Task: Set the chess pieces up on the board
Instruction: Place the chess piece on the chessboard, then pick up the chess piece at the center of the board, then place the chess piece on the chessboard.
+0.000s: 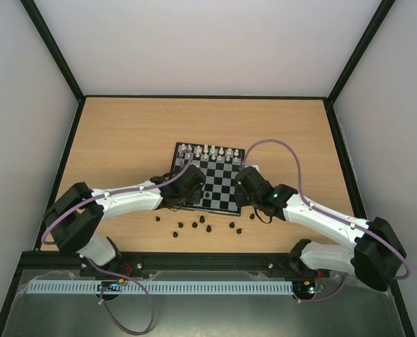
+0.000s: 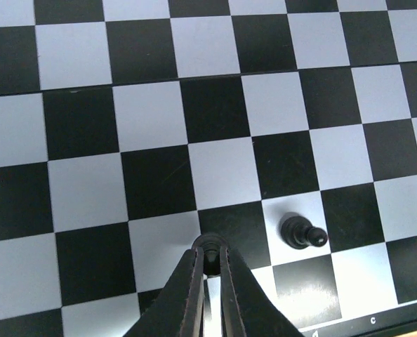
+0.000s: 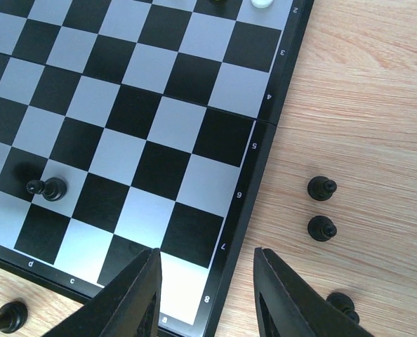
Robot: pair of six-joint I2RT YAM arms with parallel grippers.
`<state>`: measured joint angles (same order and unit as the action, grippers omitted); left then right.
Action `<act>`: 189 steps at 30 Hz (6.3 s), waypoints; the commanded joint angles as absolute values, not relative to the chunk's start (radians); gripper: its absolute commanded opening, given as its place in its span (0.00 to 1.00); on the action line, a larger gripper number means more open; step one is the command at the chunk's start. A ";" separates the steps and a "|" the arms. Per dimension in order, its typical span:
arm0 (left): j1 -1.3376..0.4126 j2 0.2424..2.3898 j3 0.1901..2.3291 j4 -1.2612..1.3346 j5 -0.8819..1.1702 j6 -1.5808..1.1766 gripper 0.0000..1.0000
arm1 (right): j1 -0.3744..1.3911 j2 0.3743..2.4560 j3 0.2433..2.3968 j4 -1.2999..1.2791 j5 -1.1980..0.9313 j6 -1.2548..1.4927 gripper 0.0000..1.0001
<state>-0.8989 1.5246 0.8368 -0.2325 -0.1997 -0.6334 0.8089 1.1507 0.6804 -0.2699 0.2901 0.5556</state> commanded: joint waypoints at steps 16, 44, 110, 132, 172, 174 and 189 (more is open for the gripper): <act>-0.931 1.638 0.908 -0.223 -0.192 -0.635 0.12 | 0.800 1.094 0.638 -0.307 0.323 0.571 0.37; -0.954 1.549 0.913 -0.260 -0.235 -0.635 0.45 | 0.801 1.073 0.630 -0.311 0.325 0.581 0.38; -0.749 1.163 0.651 -0.077 -0.256 -0.558 0.99 | 0.505 1.495 0.768 -0.228 0.217 0.492 0.03; -0.670 1.144 0.636 -0.115 -0.296 -0.593 0.99 | 0.812 1.442 0.913 -0.350 0.171 0.492 0.02; -0.611 1.071 0.600 -0.114 -0.271 -0.611 0.99 | 0.905 1.683 1.029 -0.342 0.216 0.497 0.11; -0.609 1.072 0.600 -0.113 -0.272 -0.611 0.99 | 0.905 1.688 1.028 -0.339 0.215 0.497 0.12; -0.609 1.076 0.599 -0.114 -0.275 -0.610 0.99 | 0.905 1.675 1.030 -0.331 0.226 0.495 0.16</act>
